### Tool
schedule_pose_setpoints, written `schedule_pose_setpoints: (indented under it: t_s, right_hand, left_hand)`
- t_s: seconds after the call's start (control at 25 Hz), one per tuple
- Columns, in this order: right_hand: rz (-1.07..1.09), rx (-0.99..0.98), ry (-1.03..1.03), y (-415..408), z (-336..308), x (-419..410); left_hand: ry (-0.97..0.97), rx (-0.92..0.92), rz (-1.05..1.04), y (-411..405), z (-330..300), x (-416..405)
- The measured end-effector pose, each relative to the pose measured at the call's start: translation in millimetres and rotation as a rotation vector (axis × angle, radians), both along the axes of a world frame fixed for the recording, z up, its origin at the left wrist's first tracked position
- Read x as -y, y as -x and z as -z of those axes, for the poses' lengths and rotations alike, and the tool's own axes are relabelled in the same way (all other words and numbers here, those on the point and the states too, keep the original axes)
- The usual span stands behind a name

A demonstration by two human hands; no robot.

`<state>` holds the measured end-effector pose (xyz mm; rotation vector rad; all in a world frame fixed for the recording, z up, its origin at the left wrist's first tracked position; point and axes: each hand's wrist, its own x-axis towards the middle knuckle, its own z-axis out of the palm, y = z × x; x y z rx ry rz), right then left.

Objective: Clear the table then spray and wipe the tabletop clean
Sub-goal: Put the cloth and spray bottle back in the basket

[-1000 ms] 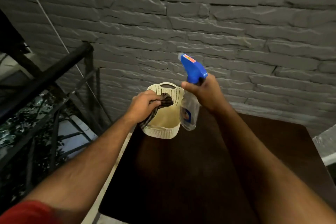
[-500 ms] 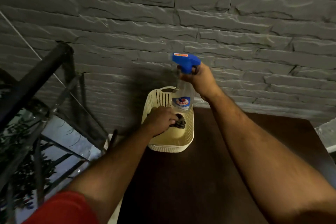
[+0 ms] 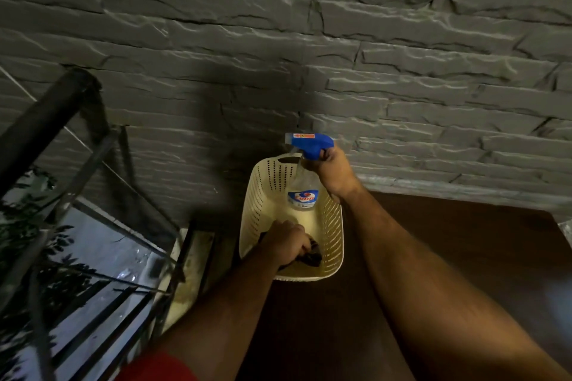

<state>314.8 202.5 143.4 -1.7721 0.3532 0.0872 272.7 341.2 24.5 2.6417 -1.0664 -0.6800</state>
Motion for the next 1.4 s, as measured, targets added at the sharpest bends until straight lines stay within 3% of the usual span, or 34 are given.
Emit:
schedule_pose_setpoints:
  t_s: [0.28,0.68,0.92,1.08,1.28,1.4]
  right_hand:
    - [-0.058,-0.077,-0.028,-1.2,17.2,-3.9]
    - [-0.024,-0.129,0.058,-8.2,23.9,-7.4]
    - [-0.083,-0.077,0.063,8.9,24.7,-4.4]
    - [-0.090,0.022,0.083,25.2,23.3,4.1]
    - [0.180,0.146,0.206,73.5,26.4,5.4]
    - [0.187,0.192,0.187,117.5,22.6,2.0]
  left_hand:
    - [-0.105,0.100,0.108,2.2,18.0,8.2]
    - [-0.144,0.106,0.061,2.3,24.2,10.0]
    - [-0.011,-0.073,-0.088,7.9,19.9,4.0]
    - [0.050,0.011,-0.139,11.2,0.1,2.7]
    - [0.103,0.181,-0.294,36.1,-34.3,-6.4]
    - [0.136,0.248,-0.458,71.7,-59.7,-11.5]
